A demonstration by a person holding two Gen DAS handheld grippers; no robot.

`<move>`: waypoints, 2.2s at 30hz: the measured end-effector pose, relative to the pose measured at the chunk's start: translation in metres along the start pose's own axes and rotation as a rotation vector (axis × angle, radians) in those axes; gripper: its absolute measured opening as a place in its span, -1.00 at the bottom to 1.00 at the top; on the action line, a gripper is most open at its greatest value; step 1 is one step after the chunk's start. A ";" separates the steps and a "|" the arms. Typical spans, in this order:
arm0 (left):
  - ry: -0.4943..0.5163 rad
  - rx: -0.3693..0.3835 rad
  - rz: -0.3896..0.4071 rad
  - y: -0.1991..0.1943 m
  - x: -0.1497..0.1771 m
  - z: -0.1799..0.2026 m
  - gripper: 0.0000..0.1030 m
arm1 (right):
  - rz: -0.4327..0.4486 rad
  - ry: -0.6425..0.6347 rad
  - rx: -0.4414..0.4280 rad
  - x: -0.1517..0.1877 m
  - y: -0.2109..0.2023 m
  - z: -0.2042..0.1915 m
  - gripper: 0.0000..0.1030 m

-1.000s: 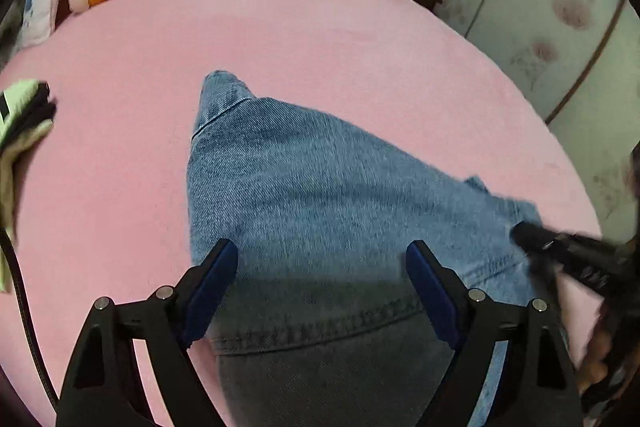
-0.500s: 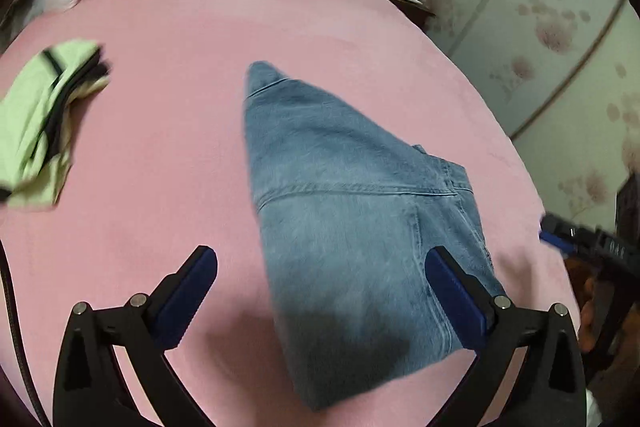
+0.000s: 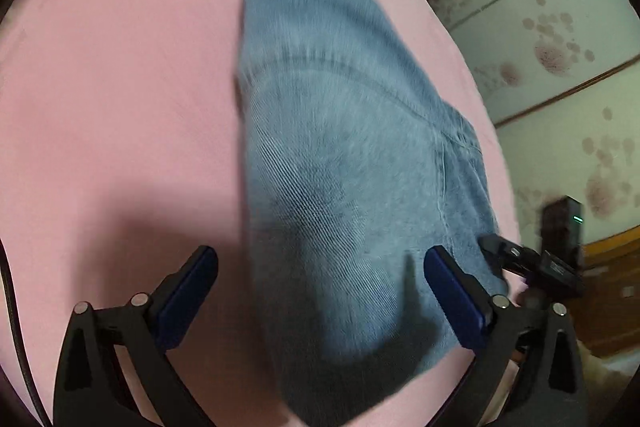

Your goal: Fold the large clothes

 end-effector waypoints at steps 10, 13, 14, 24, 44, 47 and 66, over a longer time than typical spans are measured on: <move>0.084 -0.010 -0.034 0.023 -0.018 0.005 0.50 | -0.163 -0.188 -0.124 -0.047 0.048 -0.022 -0.11; 0.117 -0.122 -0.009 0.009 -0.007 0.027 0.09 | -0.136 -0.200 -0.117 -0.043 0.034 -0.030 -0.45; 0.127 -0.156 -0.003 0.006 -0.004 0.035 -0.03 | -0.119 -0.213 -0.091 -0.039 0.028 -0.038 -0.50; 0.098 -0.235 0.032 -0.108 0.085 0.091 -0.13 | -0.066 -0.255 0.032 0.031 -0.056 -0.131 -0.61; 0.146 -0.348 0.218 -0.458 -0.009 -0.168 -0.10 | 0.035 -0.478 -0.101 -0.047 0.072 -0.514 -0.61; 0.164 -0.352 0.215 -0.469 -0.058 -0.232 -0.09 | 0.066 -0.442 -0.115 -0.087 0.118 -0.541 -0.61; 0.054 -0.628 0.554 -0.439 -0.060 -0.332 0.78 | 0.253 -0.395 0.325 -0.120 0.204 -0.543 -0.20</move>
Point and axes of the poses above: each gripper's, at about its wrist camera, not at the fingertips, and y roughly the way its jaws point, z to its right, x to its underside, the point moved 4 cm from there along y, roughly the way its jaws point, and after that the axes turned 14 degrees about -z, right-handed, at the moved point
